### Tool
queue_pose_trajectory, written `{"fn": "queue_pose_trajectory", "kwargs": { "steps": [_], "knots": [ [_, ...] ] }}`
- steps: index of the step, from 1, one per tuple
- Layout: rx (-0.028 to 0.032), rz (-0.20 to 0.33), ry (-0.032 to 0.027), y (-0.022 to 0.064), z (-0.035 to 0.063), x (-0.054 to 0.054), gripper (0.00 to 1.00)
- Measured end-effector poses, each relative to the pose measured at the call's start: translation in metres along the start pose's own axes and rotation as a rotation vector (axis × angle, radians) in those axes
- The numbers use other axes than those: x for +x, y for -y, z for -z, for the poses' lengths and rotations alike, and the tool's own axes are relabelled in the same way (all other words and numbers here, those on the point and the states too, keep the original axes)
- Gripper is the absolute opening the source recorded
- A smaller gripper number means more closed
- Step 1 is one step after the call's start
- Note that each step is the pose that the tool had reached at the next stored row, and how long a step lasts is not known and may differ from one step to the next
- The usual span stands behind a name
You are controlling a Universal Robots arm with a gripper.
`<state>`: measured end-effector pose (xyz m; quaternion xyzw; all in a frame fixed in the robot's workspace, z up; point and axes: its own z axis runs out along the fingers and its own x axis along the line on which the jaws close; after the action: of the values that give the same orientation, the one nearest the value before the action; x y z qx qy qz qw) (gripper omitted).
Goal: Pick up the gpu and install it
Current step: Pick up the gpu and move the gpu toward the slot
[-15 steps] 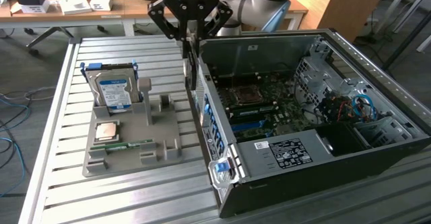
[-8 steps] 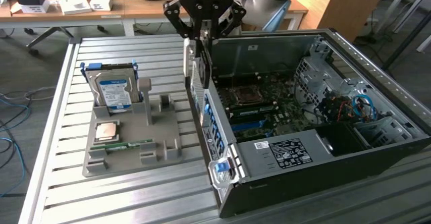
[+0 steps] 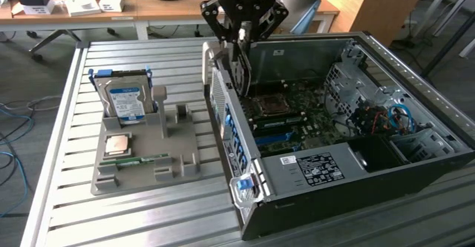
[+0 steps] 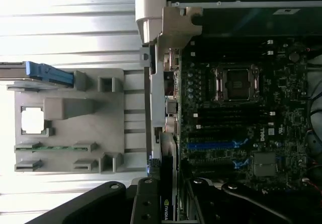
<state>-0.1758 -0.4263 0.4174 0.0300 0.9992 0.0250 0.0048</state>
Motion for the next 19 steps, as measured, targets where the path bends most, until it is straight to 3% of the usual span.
{"fn": "queue_pose_trajectory", "kwargs": {
  "steps": [19],
  "knots": [
    [-0.0024,0.0,-0.0012,-0.005,-0.0009,-0.082,0.26]
  ]
}}
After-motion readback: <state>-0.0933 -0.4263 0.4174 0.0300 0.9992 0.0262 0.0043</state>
